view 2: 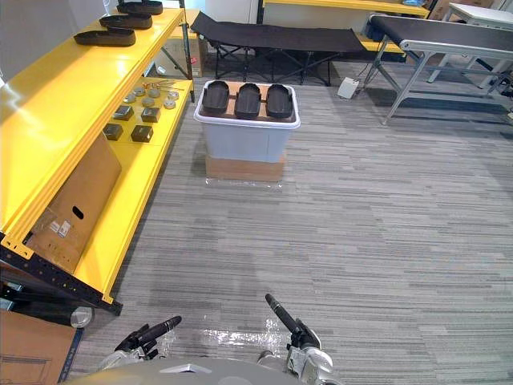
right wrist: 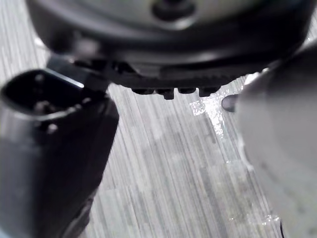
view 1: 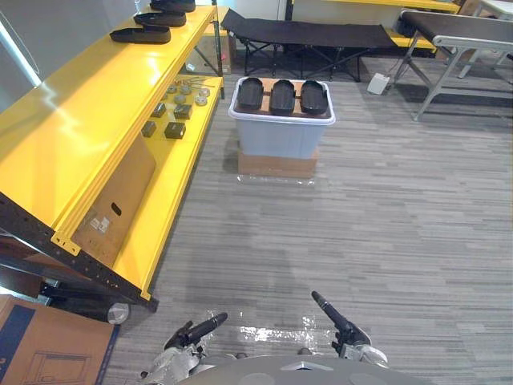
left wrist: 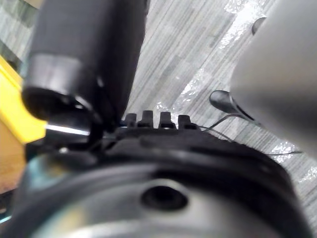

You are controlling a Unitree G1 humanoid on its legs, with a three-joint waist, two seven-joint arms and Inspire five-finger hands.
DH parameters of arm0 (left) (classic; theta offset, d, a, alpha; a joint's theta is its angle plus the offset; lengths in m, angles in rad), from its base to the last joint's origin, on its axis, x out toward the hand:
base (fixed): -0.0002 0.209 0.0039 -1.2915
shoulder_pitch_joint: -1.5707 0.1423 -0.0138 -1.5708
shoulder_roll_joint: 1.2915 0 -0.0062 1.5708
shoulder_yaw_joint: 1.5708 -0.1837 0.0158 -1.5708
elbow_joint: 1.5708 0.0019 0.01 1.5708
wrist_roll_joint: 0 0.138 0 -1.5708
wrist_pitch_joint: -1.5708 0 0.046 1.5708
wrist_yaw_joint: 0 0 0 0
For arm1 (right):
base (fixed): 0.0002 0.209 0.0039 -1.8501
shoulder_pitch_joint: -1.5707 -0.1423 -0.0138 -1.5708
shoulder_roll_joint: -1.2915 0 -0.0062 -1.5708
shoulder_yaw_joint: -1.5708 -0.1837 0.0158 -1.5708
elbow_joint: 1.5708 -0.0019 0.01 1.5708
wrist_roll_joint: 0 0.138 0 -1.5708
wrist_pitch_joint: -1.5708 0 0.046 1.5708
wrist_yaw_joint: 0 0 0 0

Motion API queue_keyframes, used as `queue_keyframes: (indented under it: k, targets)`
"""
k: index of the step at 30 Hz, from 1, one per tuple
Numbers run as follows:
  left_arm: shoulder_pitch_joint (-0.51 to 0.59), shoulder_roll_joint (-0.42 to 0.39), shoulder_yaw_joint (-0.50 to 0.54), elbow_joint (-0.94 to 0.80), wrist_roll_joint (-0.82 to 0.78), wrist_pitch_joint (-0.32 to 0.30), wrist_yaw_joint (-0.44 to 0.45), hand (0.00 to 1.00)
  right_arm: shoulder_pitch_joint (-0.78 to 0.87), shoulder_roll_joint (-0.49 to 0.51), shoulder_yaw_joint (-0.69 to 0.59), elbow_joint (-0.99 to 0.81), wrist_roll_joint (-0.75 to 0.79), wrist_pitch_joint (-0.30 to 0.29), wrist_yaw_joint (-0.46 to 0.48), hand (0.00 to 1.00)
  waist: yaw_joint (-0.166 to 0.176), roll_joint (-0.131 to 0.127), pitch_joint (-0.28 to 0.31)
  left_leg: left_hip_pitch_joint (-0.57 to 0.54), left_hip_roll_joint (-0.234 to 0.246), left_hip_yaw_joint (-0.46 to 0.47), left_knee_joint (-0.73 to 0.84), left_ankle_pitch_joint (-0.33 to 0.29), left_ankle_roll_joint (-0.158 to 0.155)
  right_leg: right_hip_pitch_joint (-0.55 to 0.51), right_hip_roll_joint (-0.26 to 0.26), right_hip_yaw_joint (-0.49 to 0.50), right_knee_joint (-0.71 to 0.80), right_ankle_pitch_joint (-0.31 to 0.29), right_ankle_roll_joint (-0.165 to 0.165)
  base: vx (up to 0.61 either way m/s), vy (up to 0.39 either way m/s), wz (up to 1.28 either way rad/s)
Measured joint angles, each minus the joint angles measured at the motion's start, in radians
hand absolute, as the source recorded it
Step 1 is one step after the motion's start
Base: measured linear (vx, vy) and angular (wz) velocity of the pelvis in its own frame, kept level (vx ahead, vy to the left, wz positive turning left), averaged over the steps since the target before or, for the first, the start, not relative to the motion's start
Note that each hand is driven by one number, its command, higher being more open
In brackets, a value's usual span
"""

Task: Walk over and take three plastic housings, then place them on the shelf

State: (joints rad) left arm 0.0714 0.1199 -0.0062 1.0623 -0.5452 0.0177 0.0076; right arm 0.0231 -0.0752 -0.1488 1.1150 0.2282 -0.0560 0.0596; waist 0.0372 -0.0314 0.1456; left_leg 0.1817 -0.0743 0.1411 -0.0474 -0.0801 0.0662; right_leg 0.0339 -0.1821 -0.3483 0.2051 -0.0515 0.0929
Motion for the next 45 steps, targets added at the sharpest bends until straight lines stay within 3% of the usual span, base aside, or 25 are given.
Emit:
queue_keyframes:
  k: [1, 4, 7, 9, 11, 14, 16, 17, 18, 19, 20, 21, 24, 26, 28, 29, 30, 31, 32, 34, 36, 38, 42, 43, 45]
  targets:
    - [-0.001, 0.005, -0.017, -0.010, 0.000, -0.010, 0.002, 1.00, -0.001, -0.003, 0.007, -0.027, 0.005, -0.012, -0.002, 1.00, 0.000, -0.009, 0.021, 0.003, -0.001, -0.003, 0.022, -0.005, 0.008, -0.072, -0.028, 0.018, 0.175, -0.015, 0.008, -0.01, 0.075, 0.15]
    - [0.000, 0.018, -0.029, -0.043, -0.003, -0.019, 0.014, 1.00, -0.009, 0.000, 0.030, -0.051, 0.015, -0.026, 0.002, 1.00, -0.010, -0.009, 0.057, 0.024, 0.014, -0.005, 0.062, -0.016, 0.027, -0.121, -0.045, 0.054, 0.298, -0.032, -0.005, 0.02, 0.057, 0.09]
    - [0.000, 0.020, -0.029, -0.047, -0.001, -0.014, 0.016, 1.00, -0.007, 0.002, 0.053, -0.051, 0.014, -0.039, 0.003, 1.00, -0.011, -0.001, 0.062, 0.017, 0.050, -0.012, 0.104, -0.061, 0.010, -0.122, -0.004, 0.055, 0.139, -0.041, -0.007, 0.08, 0.026, 0.03]
    - [0.006, 0.021, -0.025, -0.047, 0.000, -0.018, 0.009, 1.00, -0.003, 0.001, 0.052, -0.051, 0.014, -0.042, 0.002, 1.00, -0.013, 0.005, 0.066, 0.020, 0.077, -0.010, 0.127, -0.091, -0.019, -0.129, 0.017, 0.078, -0.043, 0.012, 0.035, 0.16, -0.014, -0.02]
    - [0.010, 0.021, -0.014, -0.048, -0.013, -0.019, 0.003, 1.00, -0.003, 0.001, 0.051, -0.050, 0.013, -0.039, 0.005, 1.00, -0.012, 0.001, 0.068, 0.032, 0.085, -0.008, 0.154, -0.129, -0.045, -0.138, 0.012, 0.086, -0.091, 0.027, 0.042, 0.23, -0.086, -0.04]
    - [0.018, 0.020, -0.012, -0.050, -0.045, -0.022, -0.001, 1.00, -0.004, 0.001, 0.051, -0.044, 0.011, -0.036, 0.016, 1.00, -0.012, -0.005, 0.063, 0.052, 0.102, -0.009, 0.224, -0.225, -0.094, -0.143, 0.015, 0.110, -0.036, 0.023, 0.002, 0.30, -0.188, 0.00]
    - [0.036, -0.003, -0.013, -0.050, -0.051, -0.023, 0.014, 1.00, -0.014, -0.024, 0.054, -0.026, 0.012, -0.020, 0.027, 1.00, -0.018, 0.040, 0.028, 0.043, 0.176, -0.012, 0.293, -0.292, -0.144, -0.171, 0.070, 0.101, 0.043, 0.019, -0.040, 0.46, -0.284, 0.07]
    - [0.056, -0.009, -0.015, -0.048, -0.072, -0.028, 0.019, 1.00, -0.016, -0.028, 0.061, -0.016, 0.012, -0.016, 0.028, 1.00, -0.013, 0.045, 0.004, 0.003, 0.195, -0.029, 0.390, -0.295, -0.150, -0.165, 0.093, 0.093, 0.039, 0.035, -0.054, 0.49, -0.258, 0.06]
    - [0.050, -0.010, -0.005, -0.047, -0.095, -0.039, 0.026, 1.00, -0.022, -0.035, 0.065, 0.012, 0.012, -0.015, 0.022, 1.00, -0.014, 0.069, 0.003, -0.099, 0.235, -0.060, 0.599, -0.267, -0.191, -0.147, 0.123, 0.085, 0.033, 0.028, -0.084, 0.43, -0.223, 0.03]
    - [0.042, -0.022, 0.003, -0.049, -0.109, -0.043, 0.033, 1.00, -0.025, -0.042, 0.073, 0.018, 0.011, -0.013, 0.023, 1.00, -0.011, 0.070, 0.000, -0.144, 0.253, -0.071, 0.703, -0.228, -0.209, -0.128, 0.137, 0.082, 0.022, 0.029, -0.095, 0.53, -0.294, -0.01]
    - [0.038, -0.034, 0.022, -0.048, -0.125, -0.051, 0.049, 1.00, -0.038, -0.051, 0.082, 0.018, 0.006, -0.010, 0.028, 1.00, -0.008, 0.094, 0.017, -0.236, 0.302, -0.070, 0.906, -0.180, -0.214, -0.062, 0.163, 0.076, -0.017, 0.026, -0.115, 0.55, -0.275, -0.05]
    - [0.032, -0.042, 0.033, -0.047, -0.134, -0.055, 0.055, 1.00, -0.041, -0.056, 0.080, 0.019, -0.006, -0.009, 0.028, 1.00, -0.004, 0.103, 0.027, -0.262, 0.310, -0.056, 0.966, -0.190, -0.215, -0.027, 0.172, 0.077, -0.038, 0.023, -0.120, 0.54, -0.245, -0.09]
    - [0.014, -0.052, 0.054, -0.043, -0.163, -0.046, 0.075, 1.00, -0.037, -0.057, 0.067, 0.018, -0.027, -0.016, 0.023, 1.00, 0.000, 0.084, 0.045, -0.336, 0.234, 0.006, 0.802, -0.240, -0.190, 0.132, 0.146, 0.084, -0.130, 0.007, -0.142, 0.54, -0.153, -0.11]
    - [0.011, -0.052, 0.058, -0.054, -0.155, -0.041, 0.067, 1.00, -0.040, -0.049, 0.044, 0.003, -0.025, -0.026, 0.017, 1.00, 0.016, 0.073, 0.057, -0.399, 0.166, 0.017, 0.585, -0.198, -0.179, 0.173, 0.123, 0.084, -0.154, 0.002, -0.143, 0.42, -0.020, -0.17]
    - [0.017, -0.055, 0.070, -0.061, -0.158, -0.043, 0.058, 1.00, -0.039, -0.051, 0.040, -0.008, -0.024, -0.040, 0.005, 1.00, 0.032, 0.080, 0.074, -0.444, 0.134, 0.001, 0.354, -0.058, -0.187, 0.217, 0.122, 0.084, -0.166, -0.040, -0.125, 0.30, 0.060, -0.20]
    - [0.026, -0.066, 0.083, -0.066, -0.159, -0.042, 0.058, 1.00, -0.031, -0.058, 0.045, -0.013, -0.024, -0.048, -0.002, 1.00, 0.049, 0.107, 0.081, -0.460, 0.152, -0.011, 0.275, -0.002, -0.206, 0.258, 0.152, 0.092, -0.186, -0.088, -0.093, 0.39, 0.207, -0.34]
    - [0.047, -0.071, 0.093, -0.064, -0.158, -0.043, 0.056, 1.00, -0.028, -0.054, 0.060, -0.010, -0.021, -0.047, -0.006, 1.00, 0.055, 0.121, 0.089, -0.461, 0.173, -0.031, 0.314, 0.102, -0.156, 0.298, 0.174, 0.110, -0.178, -0.135, -0.085, 0.40, 0.238, -0.35]
    - [0.054, -0.062, 0.101, -0.064, -0.157, -0.040, 0.055, 1.00, -0.027, -0.044, 0.068, -0.010, -0.016, -0.045, -0.007, 1.00, 0.058, 0.113, 0.088, -0.457, 0.161, -0.028, 0.327, 0.122, -0.142, 0.303, 0.161, 0.117, -0.158, -0.164, -0.084, 0.43, 0.244, -0.14]
    - [0.056, -0.035, 0.114, -0.067, -0.150, -0.041, 0.057, 1.00, -0.030, -0.030, 0.086, -0.012, -0.015, -0.045, -0.007, 1.00, 0.062, 0.044, 0.090, -0.458, 0.117, -0.016, 0.355, 0.101, -0.111, 0.294, 0.119, 0.137, -0.112, -0.227, -0.094, 0.39, 0.143, 0.10]
    - [0.056, 0.000, 0.130, -0.072, -0.091, -0.039, 0.062, 1.00, -0.029, -0.026, 0.094, -0.011, -0.014, -0.042, -0.003, 1.00, 0.070, -0.033, 0.079, -0.482, 0.064, 0.015, 0.419, 0.054, -0.034, 0.279, 0.060, 0.163, -0.068, -0.294, -0.108, 0.44, 0.077, 0.14]
    - [0.052, 0.002, 0.123, -0.053, 0.020, -0.046, 0.078, 1.00, -0.051, -0.035, 0.080, -0.002, 0.018, -0.048, -0.002, 1.00, 0.068, -0.021, 0.089, -0.447, 0.047, 0.011, 0.397, 0.009, 0.009, 0.109, 0.010, 0.159, 0.325, -0.257, -0.005, 0.47, 0.090, 0.08]
    - [0.048, 0.003, 0.093, -0.053, 0.049, -0.049, 0.081, 1.00, -0.057, -0.033, 0.079, 0.007, 0.015, -0.052, 0.003, 1.00, 0.067, 0.003, 0.108, -0.343, 0.041, 0.003, 0.352, 0.004, 0.024, 0.068, -0.018, 0.119, 0.432, -0.265, -0.017, 0.46, 0.147, 0.14]
    - [0.030, -0.006, 0.038, -0.095, 0.037, -0.057, 0.077, 1.00, -0.051, -0.014, 0.083, -0.016, 0.015, -0.089, 0.020, 1.00, 0.063, 0.052, 0.104, -0.168, 0.056, -0.008, 0.233, -0.015, 0.013, -0.016, -0.022, 0.049, 0.209, -0.261, 0.001, 0.43, 0.048, 0.06]
    - [0.000, -0.006, 0.020, -0.095, 0.019, -0.063, 0.074, 1.00, -0.058, -0.014, 0.081, -0.030, 0.013, -0.089, 0.020, 1.00, 0.052, 0.065, 0.105, -0.160, 0.070, -0.025, 0.226, -0.023, -0.001, -0.076, -0.027, 0.070, 0.137, -0.234, 0.030, 0.33, -0.069, 0.25]
    - [-0.016, -0.003, 0.015, -0.101, -0.018, -0.076, 0.066, 1.00, -0.068, -0.010, 0.081, -0.036, 0.010, -0.099, 0.021, 1.00, 0.039, 0.065, 0.105, -0.138, 0.092, -0.042, 0.217, -0.035, -0.021, -0.120, -0.028, 0.105, 0.052, -0.157, 0.032, 0.26, -0.101, 0.26]
